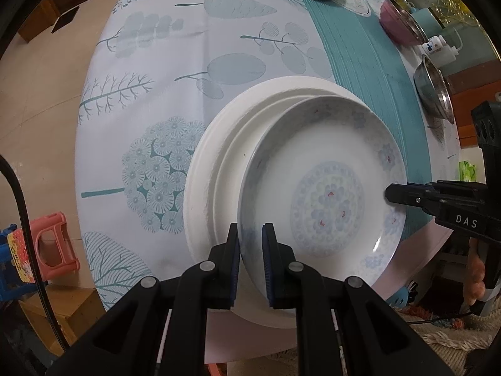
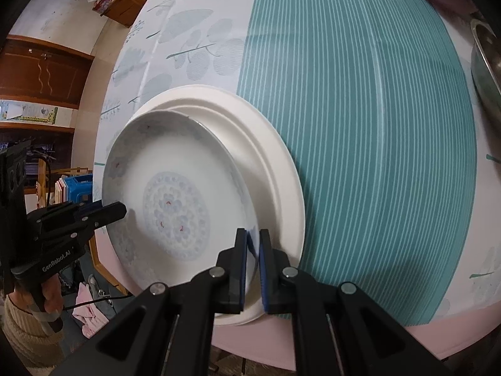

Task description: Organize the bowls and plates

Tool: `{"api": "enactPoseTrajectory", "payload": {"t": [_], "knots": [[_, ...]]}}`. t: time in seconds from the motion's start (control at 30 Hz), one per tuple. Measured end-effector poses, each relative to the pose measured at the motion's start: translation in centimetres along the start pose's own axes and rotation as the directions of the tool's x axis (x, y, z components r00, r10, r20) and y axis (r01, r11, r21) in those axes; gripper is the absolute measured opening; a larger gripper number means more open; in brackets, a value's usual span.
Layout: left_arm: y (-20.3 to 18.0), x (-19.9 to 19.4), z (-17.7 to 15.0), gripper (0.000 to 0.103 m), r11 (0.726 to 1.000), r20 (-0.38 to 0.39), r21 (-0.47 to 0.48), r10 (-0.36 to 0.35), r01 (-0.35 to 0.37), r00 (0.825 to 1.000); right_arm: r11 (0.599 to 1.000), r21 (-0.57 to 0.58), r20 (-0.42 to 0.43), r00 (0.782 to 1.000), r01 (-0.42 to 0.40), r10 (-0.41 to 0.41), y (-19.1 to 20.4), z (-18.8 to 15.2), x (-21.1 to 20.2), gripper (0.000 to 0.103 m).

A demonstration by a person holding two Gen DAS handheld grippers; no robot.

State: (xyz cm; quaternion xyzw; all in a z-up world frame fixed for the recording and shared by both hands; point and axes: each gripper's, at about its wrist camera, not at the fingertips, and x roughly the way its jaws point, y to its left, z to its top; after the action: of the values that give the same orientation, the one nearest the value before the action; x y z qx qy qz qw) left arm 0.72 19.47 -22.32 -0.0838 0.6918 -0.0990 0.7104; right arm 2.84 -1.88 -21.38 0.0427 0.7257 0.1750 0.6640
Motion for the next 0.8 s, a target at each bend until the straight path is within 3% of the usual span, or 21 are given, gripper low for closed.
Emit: {"api": "enactPoseTrajectory", "payload": {"t": [0.5, 0.6, 0.8], "knots": [[0.1, 0.6, 0.5, 0.012, 1.000, -0.019, 0.014, -0.001, 0.002, 1.000, 0.999, -0.028, 0.003, 0.999, 0.035, -0.034, 0.5, 0.0, 0.3, 0.009], [0.2, 0.5, 0.5, 0.016, 1.000, -0.020, 0.024, -0.003, 0.004, 1.000, 0.997, -0.048, 0.003, 0.998, 0.062, -0.061, 1.0, 0.0, 0.3, 0.010], [-0.1, -0.5, 0.8, 0.034, 1.000, 0.017, 0.021, -0.011, 0.011, 1.000, 0.991, -0.079, 0.015, 0.994, 0.109, -0.108, 1.7, -0.3, 0.0, 0.011]]}}
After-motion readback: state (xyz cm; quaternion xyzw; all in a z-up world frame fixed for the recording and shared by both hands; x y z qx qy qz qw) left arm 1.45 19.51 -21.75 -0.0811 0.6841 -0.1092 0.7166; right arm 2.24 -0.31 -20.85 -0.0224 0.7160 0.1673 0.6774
